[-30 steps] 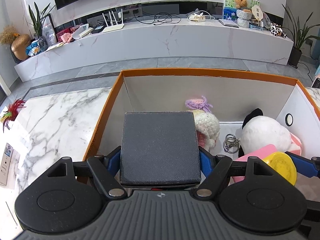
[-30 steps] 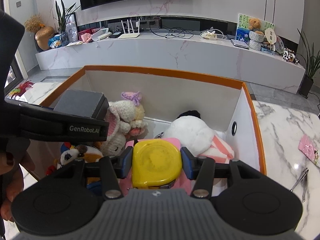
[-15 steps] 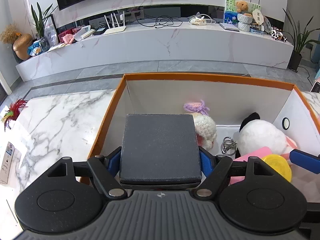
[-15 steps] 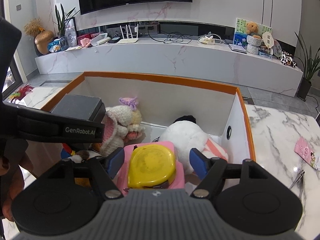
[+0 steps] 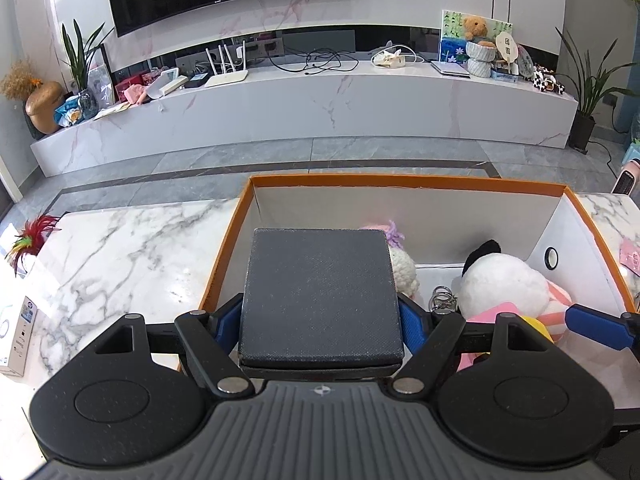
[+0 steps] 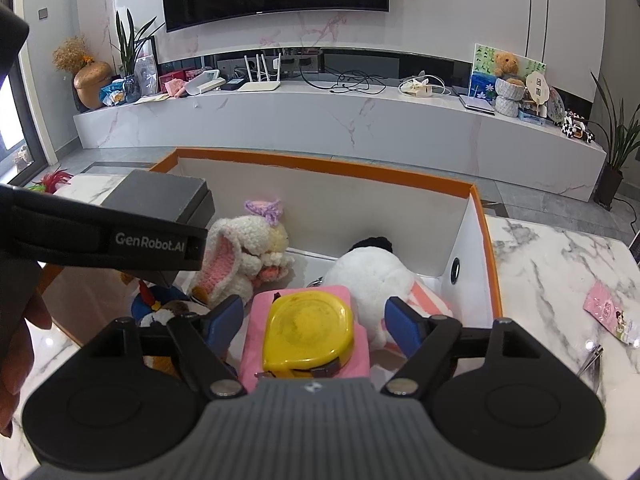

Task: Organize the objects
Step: 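Lower the tape measure and grey case into the orange box with both tools, then open both tools and release the tape measure and grey case in the box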

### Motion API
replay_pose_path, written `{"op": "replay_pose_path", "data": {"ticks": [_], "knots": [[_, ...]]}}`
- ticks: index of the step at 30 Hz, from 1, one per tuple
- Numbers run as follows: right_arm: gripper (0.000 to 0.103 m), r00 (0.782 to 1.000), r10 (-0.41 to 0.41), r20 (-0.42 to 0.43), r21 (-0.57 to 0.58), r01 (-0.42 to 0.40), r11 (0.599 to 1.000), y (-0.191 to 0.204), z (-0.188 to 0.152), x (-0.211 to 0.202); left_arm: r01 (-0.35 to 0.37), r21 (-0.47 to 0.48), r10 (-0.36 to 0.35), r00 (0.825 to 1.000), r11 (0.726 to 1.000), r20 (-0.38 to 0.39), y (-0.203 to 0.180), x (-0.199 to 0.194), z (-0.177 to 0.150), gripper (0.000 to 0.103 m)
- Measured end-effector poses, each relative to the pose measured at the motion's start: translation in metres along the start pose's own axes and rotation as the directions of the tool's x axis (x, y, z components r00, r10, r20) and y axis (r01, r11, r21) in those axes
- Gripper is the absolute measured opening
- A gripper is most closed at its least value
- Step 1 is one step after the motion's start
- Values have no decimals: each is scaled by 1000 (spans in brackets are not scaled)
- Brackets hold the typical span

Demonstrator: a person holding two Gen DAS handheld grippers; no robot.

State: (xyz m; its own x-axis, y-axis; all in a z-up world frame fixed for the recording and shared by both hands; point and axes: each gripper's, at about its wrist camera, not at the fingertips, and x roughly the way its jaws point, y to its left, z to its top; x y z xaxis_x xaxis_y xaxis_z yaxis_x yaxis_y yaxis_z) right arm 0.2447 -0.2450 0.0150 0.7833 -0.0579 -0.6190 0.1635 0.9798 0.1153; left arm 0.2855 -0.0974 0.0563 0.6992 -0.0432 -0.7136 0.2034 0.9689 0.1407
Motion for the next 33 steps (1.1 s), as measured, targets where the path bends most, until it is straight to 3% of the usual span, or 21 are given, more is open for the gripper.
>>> {"op": "replay_pose_path", "data": {"ticks": [20,29,33], "knots": [[84,997,-6,74,-36,9,999,11,-4,-51,7,20,-8,998,1000,57,7,-53,-11,89],[86,994,41,103,-68,-34,997,17,-16,-91,21,95,-26,998,995,53,29,-92,-44,89],[86,993,76,91,-41,-73,997,13,-25,-106,61,141,-66,997,988,30,38,-114,-72,89]]}}
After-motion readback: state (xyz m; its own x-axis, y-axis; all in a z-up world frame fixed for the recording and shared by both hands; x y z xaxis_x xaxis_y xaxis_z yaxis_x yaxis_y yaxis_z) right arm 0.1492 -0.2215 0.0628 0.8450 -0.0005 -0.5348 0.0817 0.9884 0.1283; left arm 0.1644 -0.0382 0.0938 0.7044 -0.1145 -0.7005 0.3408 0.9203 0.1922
